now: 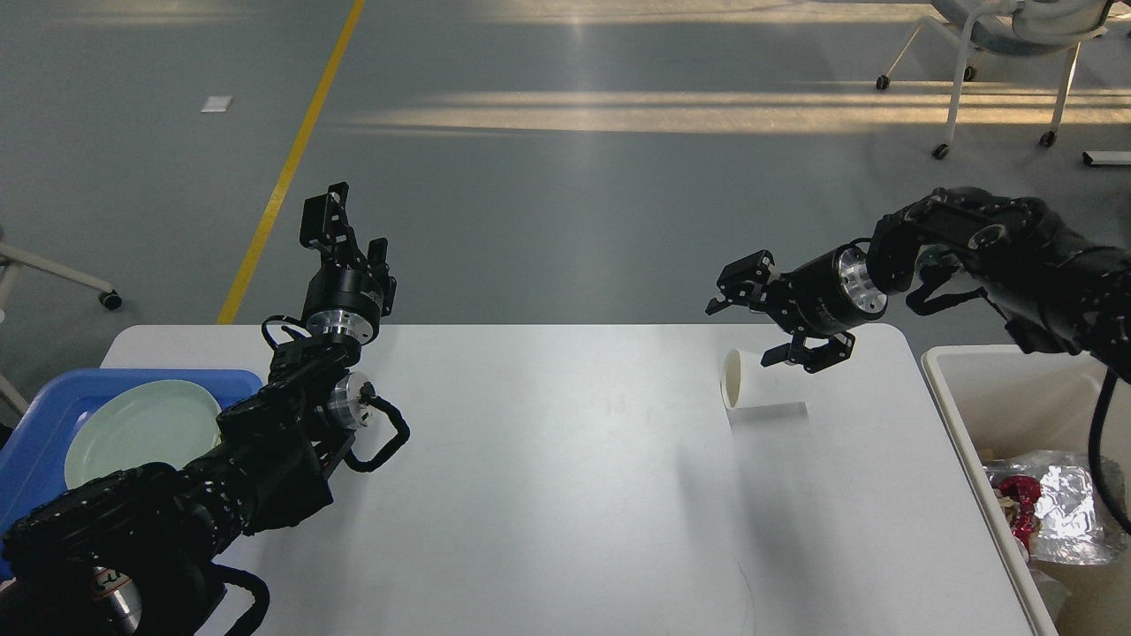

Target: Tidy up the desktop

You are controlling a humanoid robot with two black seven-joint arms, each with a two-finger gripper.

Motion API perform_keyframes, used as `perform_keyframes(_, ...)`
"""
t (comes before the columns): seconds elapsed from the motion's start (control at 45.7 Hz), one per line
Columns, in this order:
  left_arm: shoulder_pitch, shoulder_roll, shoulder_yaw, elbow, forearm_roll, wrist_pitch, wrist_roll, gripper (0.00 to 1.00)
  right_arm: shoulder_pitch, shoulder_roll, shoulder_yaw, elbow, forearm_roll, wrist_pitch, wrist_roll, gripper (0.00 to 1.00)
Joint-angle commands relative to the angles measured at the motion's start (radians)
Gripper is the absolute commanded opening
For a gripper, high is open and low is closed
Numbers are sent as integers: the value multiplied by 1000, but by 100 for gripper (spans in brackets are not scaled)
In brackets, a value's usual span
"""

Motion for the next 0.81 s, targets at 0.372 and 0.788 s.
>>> perform_keyframes(0.372,0,0,0,0,0,0,0,98,-194,64,158,-51,74,-375,-186,100)
perform_keyframes(0.788,0,0,0,0,0,0,0,98,-279,93,423,-59,97,-596,-257,100)
